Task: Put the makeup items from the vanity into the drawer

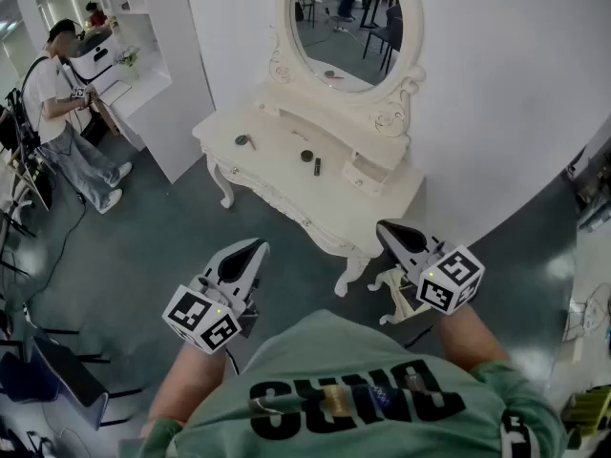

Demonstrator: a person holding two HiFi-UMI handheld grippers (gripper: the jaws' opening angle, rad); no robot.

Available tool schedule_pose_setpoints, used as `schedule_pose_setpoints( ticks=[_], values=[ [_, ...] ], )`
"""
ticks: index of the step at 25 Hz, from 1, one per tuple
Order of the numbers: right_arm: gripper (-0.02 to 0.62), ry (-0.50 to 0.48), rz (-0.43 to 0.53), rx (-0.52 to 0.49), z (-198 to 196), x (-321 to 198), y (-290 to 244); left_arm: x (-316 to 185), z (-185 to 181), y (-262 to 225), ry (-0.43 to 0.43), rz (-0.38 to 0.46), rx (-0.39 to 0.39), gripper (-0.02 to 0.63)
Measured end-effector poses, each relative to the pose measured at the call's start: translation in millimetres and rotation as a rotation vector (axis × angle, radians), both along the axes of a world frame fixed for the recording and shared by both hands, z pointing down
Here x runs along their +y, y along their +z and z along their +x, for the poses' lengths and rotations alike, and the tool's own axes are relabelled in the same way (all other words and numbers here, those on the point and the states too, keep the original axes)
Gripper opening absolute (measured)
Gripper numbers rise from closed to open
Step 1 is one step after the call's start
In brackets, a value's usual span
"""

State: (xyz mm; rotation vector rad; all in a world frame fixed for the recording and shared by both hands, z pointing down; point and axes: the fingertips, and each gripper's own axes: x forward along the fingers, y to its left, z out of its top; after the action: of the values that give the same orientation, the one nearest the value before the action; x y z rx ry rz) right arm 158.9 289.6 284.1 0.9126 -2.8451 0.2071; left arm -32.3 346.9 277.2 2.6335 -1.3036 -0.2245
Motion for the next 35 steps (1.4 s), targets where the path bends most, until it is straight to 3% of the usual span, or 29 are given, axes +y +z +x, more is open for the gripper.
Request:
schedule_pose_setpoints(
  ticks=[18,30,35],
  values=[
    [0.011,0.002,0.014,-0.026,18.1,-32.0,-5.1,-29.7,11.3,1.9,-0.043,-0.002,-0.026,0.008],
    [0.011,-0.077,0.030,-0.039,69.9,-51.0,-7.5,-49.4,72.9,-2.6,-0.083,0.008,-0.015,0.008],
    [0.011,-0.116,-0.017,-0.032,53.8,-72.4,15.4,-63.9,57.3,16.3,-0.113,-0.036,-0.019,0.008]
  ],
)
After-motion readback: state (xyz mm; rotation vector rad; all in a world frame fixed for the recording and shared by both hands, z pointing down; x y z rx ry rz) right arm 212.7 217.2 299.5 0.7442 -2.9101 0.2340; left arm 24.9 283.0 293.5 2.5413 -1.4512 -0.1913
